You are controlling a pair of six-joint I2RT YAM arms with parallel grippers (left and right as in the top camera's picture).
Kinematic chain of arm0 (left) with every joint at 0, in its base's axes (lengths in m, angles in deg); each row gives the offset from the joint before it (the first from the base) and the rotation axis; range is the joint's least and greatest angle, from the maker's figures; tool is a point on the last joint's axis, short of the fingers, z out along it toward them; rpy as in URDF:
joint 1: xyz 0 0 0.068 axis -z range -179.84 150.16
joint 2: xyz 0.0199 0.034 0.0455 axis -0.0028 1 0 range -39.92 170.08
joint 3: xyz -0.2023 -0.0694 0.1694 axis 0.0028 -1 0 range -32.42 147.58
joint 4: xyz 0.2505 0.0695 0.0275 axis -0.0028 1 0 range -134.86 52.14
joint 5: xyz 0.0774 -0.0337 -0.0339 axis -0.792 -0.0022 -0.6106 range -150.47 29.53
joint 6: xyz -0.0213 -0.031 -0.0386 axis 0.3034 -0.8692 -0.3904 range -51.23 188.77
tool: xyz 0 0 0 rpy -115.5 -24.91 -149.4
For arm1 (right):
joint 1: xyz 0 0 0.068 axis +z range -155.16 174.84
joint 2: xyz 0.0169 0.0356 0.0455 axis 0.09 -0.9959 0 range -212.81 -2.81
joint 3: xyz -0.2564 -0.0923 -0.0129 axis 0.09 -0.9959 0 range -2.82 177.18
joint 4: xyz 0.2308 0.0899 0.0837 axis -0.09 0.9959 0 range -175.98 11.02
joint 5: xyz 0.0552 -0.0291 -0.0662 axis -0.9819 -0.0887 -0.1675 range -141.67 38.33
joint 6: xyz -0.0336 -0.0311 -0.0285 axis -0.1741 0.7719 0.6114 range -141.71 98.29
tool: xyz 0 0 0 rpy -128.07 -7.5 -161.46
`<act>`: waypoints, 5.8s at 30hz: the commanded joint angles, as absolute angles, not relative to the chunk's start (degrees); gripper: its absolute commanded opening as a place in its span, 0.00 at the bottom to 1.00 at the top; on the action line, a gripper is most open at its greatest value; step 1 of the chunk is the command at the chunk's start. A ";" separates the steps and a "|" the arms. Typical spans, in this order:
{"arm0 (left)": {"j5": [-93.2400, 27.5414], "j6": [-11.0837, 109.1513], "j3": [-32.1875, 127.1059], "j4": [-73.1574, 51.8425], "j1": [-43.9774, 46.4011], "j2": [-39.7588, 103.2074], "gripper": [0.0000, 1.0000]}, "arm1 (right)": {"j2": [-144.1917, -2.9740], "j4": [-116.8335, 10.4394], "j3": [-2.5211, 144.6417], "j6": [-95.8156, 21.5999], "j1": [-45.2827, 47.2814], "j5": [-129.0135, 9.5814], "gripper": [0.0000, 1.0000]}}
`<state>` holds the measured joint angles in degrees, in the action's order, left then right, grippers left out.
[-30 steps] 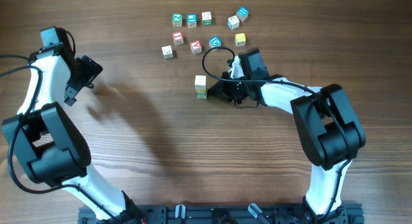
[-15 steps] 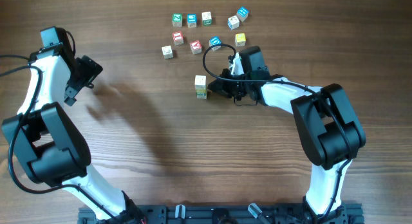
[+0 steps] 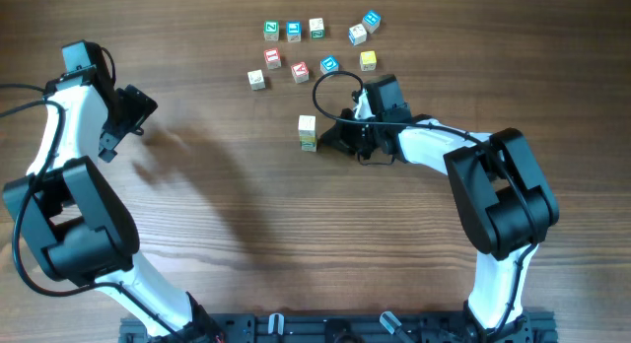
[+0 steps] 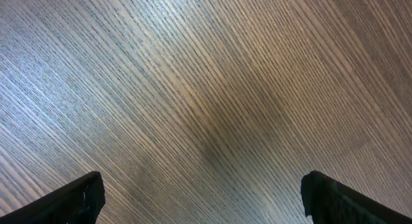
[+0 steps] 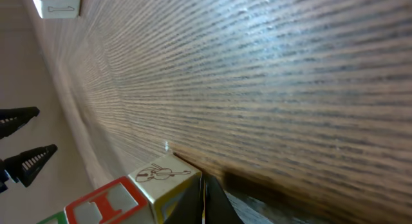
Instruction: Form a tower
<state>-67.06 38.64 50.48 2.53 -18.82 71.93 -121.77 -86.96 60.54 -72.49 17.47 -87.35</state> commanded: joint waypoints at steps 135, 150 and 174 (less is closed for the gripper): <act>-67.60 38.44 51.07 2.56 -18.93 70.77 1.00 | -113.59 -21.10 107.40 -51.03 28.22 -58.94 0.08; -67.60 38.44 51.07 2.56 -18.93 70.77 1.00 | -113.61 -22.35 107.40 -56.45 30.32 -56.62 0.04; -67.60 38.44 51.07 2.56 -18.93 70.77 1.00 | -120.72 -23.72 107.29 -68.39 39.98 -36.01 0.04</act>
<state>-67.06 38.64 50.48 2.53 -18.82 71.93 -118.23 -22.98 107.55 -67.40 39.92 -37.76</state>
